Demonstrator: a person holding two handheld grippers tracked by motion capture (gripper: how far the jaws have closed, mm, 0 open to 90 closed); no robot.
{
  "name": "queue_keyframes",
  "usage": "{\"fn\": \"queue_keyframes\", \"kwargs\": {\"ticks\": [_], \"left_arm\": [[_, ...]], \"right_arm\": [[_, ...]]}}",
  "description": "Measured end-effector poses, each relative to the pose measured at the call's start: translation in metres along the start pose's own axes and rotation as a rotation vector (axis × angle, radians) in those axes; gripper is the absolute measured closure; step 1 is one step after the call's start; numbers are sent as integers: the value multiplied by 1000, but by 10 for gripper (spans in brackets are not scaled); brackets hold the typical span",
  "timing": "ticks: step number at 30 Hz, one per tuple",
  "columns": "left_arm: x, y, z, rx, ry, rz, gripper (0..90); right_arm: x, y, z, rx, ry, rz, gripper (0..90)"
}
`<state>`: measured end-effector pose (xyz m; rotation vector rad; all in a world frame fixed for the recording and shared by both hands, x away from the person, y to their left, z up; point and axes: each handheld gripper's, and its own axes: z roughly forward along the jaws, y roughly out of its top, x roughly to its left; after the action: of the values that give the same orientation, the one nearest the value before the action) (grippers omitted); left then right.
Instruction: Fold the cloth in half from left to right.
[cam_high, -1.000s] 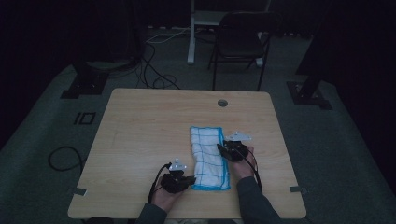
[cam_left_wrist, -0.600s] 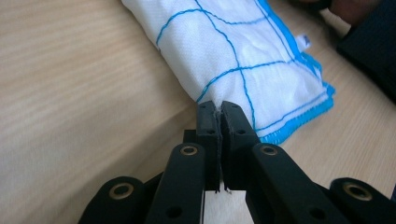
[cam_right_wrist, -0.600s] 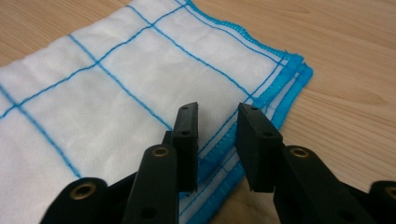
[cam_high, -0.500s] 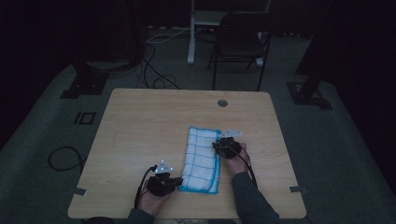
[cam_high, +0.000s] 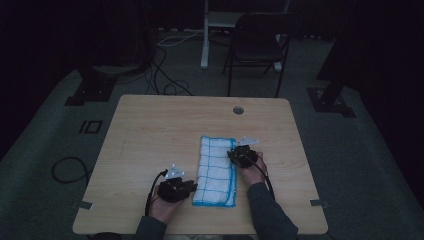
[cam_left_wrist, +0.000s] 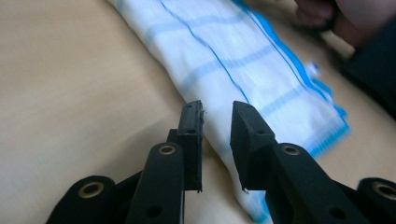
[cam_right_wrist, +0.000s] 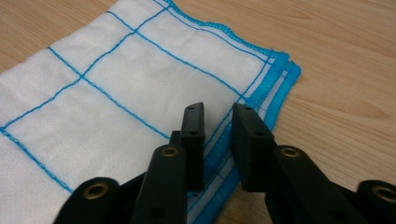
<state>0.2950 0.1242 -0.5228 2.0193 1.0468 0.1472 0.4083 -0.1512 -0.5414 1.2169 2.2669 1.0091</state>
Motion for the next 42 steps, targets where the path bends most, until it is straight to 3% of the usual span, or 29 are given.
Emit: {"fn": "queue_keyframes", "kwargs": {"ticks": [8, 12, 20, 28, 42], "left_arm": [[19, 37, 23, -53, 40, 39, 693], [27, 52, 36, -54, 60, 53, 646], [48, 73, 60, -52, 77, 6, 594], [60, 82, 76, -51, 85, -10, 594], [71, 89, 95, -8, 104, -28, 592]], "right_arm": [[0, 1, 0, 4, 9, -7, 794], [-1, 1, 0, 3, 13, -3, 794], [-2, 1, 1, 3, 22, 2, 793], [-2, 1, 1, 2, 24, 5, 792], [-3, 0, 1, -2, 29, 10, 791]]}}
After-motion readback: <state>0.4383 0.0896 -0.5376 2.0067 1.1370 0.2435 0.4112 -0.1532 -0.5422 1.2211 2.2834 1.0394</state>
